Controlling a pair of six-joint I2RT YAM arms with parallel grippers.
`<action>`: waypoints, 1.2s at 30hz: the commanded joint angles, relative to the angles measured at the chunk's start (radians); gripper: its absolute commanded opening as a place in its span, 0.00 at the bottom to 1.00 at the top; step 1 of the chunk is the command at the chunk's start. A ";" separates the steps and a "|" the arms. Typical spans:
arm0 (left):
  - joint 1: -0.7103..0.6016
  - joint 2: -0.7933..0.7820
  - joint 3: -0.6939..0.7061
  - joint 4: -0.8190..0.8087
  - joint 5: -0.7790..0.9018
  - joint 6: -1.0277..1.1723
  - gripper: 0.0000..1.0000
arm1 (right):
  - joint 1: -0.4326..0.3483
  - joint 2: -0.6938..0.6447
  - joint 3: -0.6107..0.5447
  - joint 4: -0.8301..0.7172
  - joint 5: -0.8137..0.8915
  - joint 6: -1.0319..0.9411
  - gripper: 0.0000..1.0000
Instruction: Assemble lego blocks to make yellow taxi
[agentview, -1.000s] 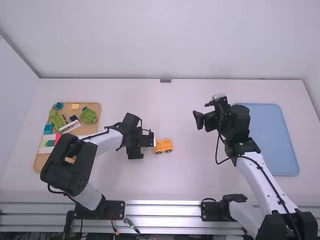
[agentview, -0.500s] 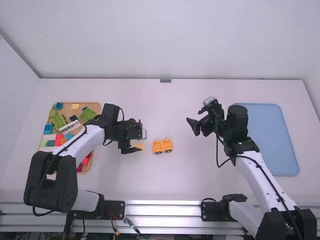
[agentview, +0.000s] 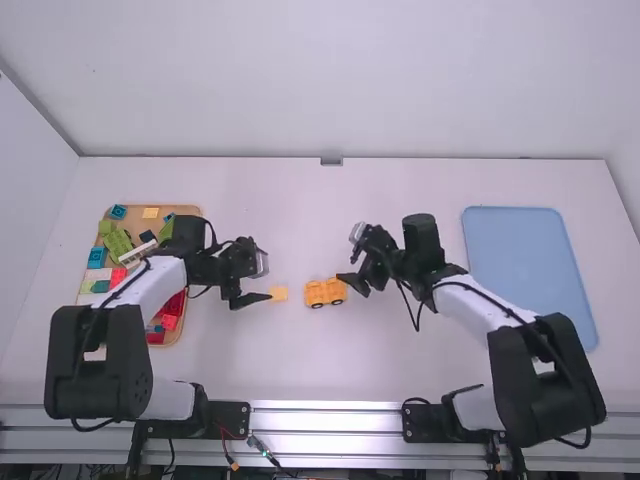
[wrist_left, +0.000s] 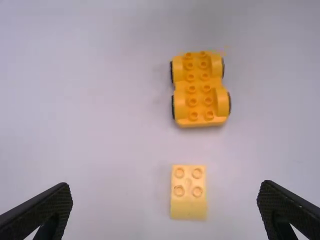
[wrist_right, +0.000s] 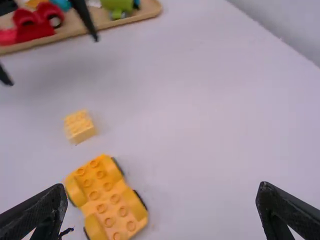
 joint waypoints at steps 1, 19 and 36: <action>-0.005 0.031 -0.022 0.017 0.100 0.072 0.99 | 0.022 0.045 0.033 -0.009 -0.083 -0.168 0.99; -0.005 0.219 -0.030 0.144 0.195 0.005 0.99 | -0.032 0.343 0.087 -0.044 -0.338 -0.565 0.99; -0.005 0.220 -0.030 0.148 0.145 -0.039 0.99 | 0.039 0.620 0.229 -0.065 -0.358 -0.569 0.99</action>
